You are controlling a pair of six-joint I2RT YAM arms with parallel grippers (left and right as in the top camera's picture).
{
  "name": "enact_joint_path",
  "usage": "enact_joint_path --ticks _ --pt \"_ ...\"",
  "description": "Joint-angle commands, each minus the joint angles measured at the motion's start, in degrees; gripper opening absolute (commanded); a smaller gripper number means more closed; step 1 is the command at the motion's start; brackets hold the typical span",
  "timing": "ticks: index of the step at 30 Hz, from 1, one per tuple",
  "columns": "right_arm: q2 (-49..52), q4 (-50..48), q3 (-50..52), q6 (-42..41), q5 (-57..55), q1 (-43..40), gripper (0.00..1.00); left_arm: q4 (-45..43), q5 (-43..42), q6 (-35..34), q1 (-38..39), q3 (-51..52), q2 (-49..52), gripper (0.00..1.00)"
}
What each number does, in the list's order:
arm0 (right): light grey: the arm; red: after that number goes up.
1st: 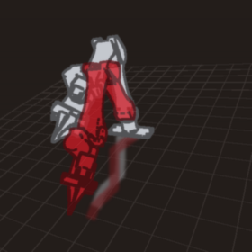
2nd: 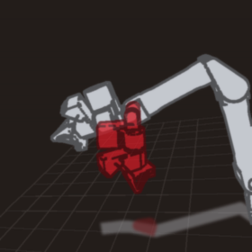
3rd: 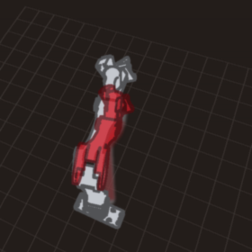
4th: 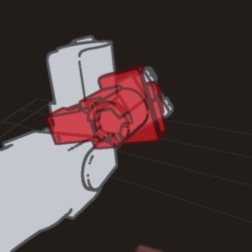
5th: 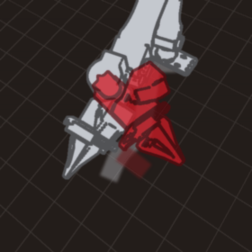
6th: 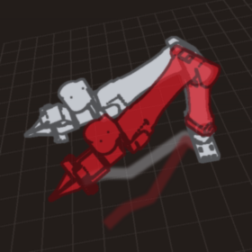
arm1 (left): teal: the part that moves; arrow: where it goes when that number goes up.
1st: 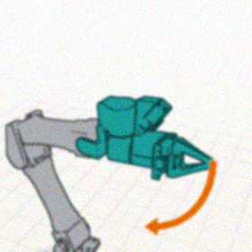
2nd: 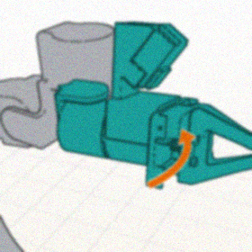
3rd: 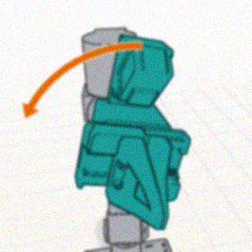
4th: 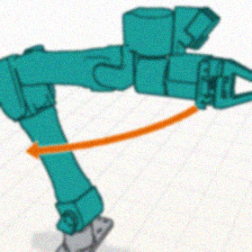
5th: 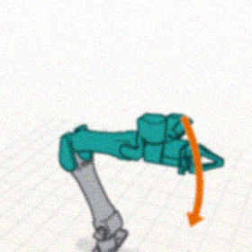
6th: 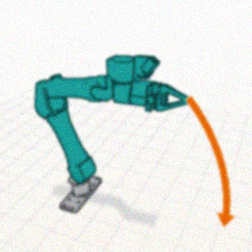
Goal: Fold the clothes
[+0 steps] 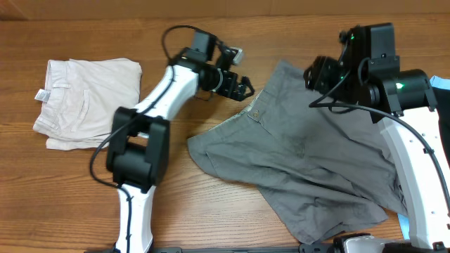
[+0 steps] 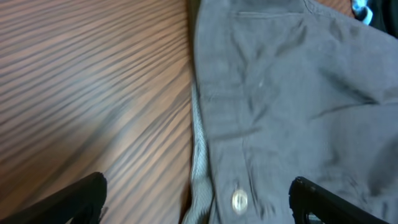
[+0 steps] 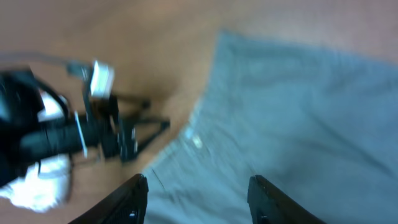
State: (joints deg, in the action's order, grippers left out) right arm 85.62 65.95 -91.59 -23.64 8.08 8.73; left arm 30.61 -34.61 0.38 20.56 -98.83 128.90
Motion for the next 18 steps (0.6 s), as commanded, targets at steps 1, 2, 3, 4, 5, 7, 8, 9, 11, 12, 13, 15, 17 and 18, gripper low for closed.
enact_joint_path --ticks 1,2,3,4,5,7,8,9,11,12,13,15,17,18 --pt "0.00 1.90 -0.28 0.96 -0.57 0.20 0.56 -2.89 1.86 -0.68 2.51 -1.20 2.38 0.95" --pt "0.00 2.29 -0.28 0.94 -0.57 0.20 0.55 -3.39 3.19 -0.90 3.17 -1.20 3.15 0.93" --pt "-0.02 2.62 -0.28 0.94 -0.55 0.20 0.55 -3.78 4.85 -1.20 3.82 -1.20 3.91 0.92" --pt "-0.02 2.97 -0.28 0.94 -0.55 0.20 0.55 -3.91 6.43 -1.77 4.33 -1.20 4.44 0.91" --pt "-0.02 3.17 -0.28 0.94 -0.57 0.20 0.55 -3.96 7.65 -1.81 4.72 -1.20 4.92 0.90" --pt "-0.02 3.19 -0.28 0.94 -0.55 0.20 0.54 -3.98 9.55 -1.68 5.33 -1.20 5.73 0.88" --pt "-0.02 3.17 -0.28 0.94 -0.55 0.20 0.52 -4.04 10.10 -1.66 5.49 -1.20 6.08 0.86" --pt "-0.02 3.17 -0.28 0.92 -0.55 0.20 0.51 -4.35 10.49 -1.68 5.62 -1.20 6.56 0.84" --pt "-0.02 3.19 -0.28 0.94 -0.55 0.20 0.49 -5.18 10.45 -1.79 5.70 -1.20 7.52 0.78" --pt "-0.02 3.21 -0.28 0.94 -0.55 0.20 0.48 -5.42 10.10 -2.32 5.73 -1.20 7.80 0.74" --pt "-0.02 3.28 -0.28 0.94 -0.55 0.20 0.47 -5.68 9.07 -2.89 5.73 -1.20 8.46 0.71" --pt "-0.02 3.61 -0.28 0.94 -0.55 0.20 0.47 -5.90 6.08 -3.78 5.73 -1.20 9.22 0.62" --pt "-0.02 3.78 -0.28 0.94 -0.55 0.20 0.47 -5.18 3.32 -3.87 5.73 -1.20 9.84 0.53" --pt "-0.02 3.76 -0.28 0.94 -0.57 0.20 0.47 -4.55 3.19 -3.91 5.73 -1.20 10.01 0.52"
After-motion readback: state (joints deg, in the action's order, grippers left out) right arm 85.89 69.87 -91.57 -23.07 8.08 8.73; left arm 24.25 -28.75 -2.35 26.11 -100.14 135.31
